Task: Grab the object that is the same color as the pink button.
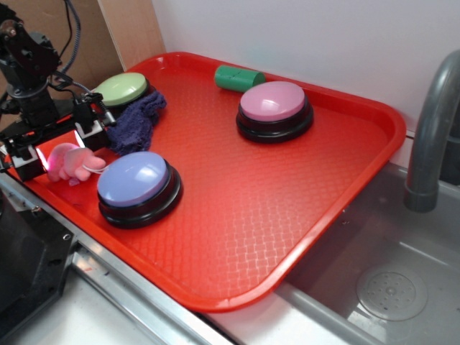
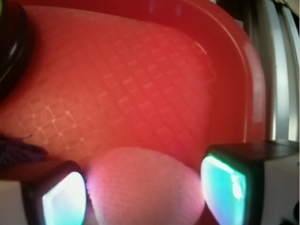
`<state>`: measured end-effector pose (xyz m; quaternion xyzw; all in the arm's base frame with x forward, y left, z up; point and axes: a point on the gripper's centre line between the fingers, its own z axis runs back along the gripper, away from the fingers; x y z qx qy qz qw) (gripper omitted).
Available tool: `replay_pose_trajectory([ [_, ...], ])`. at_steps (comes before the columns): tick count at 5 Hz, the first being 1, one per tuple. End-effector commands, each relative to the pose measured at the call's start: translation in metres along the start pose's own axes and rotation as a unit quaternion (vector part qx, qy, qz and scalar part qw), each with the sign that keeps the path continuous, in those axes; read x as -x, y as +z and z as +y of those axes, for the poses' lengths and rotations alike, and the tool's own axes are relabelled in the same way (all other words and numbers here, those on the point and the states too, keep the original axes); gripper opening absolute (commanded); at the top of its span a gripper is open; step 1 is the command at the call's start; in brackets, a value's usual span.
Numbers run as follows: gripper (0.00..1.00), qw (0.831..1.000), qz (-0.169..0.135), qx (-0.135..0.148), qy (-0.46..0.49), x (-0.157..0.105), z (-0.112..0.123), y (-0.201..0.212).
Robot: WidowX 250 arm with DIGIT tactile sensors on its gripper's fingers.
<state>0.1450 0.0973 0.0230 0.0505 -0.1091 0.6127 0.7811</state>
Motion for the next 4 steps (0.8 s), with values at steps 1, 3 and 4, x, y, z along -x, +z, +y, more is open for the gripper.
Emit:
replay_pose_trajectory([
  [1, 0.00, 1.000, -0.002, 0.011, -0.028, 0.004, -0.004, 0.002],
  [3, 0.00, 0.996, -0.006, 0.005, -0.093, 0.001, -0.012, 0.007],
  [4, 0.00, 0.983, 0.010, 0.019, -0.182, -0.004, -0.021, 0.032],
])
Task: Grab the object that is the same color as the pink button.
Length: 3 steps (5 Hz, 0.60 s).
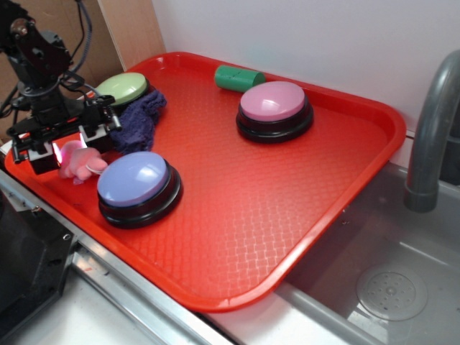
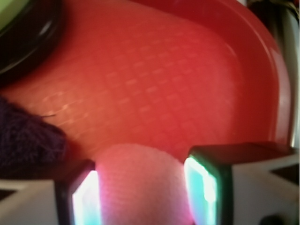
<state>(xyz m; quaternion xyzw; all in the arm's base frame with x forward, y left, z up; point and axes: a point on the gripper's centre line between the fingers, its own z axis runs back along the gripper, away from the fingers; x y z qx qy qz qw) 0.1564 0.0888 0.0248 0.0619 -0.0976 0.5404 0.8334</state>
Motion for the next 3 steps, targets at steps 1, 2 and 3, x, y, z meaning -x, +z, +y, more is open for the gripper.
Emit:
replay_pose_trajectory([
  [1, 0.00, 0.980, 0.015, 0.065, -0.190, -0.020, -0.023, 0.075],
  [2, 0.00, 0.950, 0.063, 0.106, -0.287, -0.026, -0.043, 0.108],
  [3, 0.00, 0.910, 0.067, 0.137, -0.386, -0.021, -0.080, 0.143],
])
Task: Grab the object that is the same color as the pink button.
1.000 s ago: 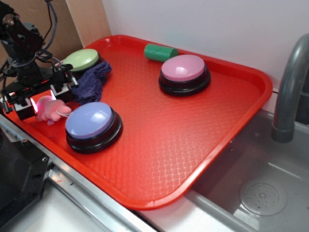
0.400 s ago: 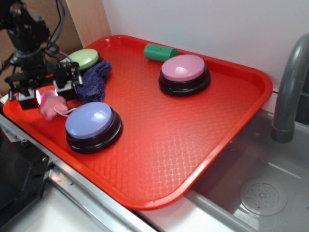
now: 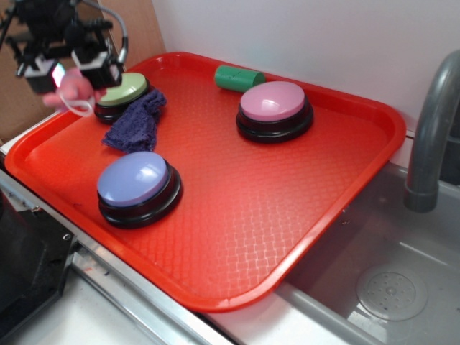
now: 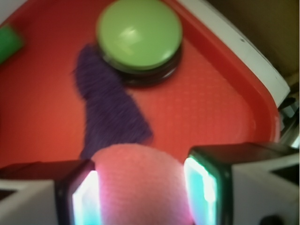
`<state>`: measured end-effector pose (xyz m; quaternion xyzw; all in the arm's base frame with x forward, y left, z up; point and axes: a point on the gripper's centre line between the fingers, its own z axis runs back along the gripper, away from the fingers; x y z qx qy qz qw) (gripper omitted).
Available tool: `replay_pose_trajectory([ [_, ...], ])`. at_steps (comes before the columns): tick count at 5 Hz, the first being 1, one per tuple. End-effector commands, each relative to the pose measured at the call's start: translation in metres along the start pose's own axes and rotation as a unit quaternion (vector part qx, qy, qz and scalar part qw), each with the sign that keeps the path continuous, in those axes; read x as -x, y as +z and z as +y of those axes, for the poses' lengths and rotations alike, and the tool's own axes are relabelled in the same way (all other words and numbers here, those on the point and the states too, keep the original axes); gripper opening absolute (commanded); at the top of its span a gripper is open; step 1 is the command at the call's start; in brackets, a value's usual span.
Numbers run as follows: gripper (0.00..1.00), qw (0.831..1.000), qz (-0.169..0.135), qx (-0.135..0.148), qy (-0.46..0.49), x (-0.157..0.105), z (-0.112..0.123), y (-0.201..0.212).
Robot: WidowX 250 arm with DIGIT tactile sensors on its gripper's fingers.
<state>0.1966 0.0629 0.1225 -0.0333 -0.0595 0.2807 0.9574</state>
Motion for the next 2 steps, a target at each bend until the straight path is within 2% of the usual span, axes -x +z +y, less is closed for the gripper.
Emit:
replay_pose_trajectory([
  [1, 0.00, 0.986, -0.016, 0.046, -0.158, -0.023, -0.057, 0.049],
  [2, 0.00, 0.984, -0.035, 0.045, -0.169, -0.021, -0.074, 0.038],
])
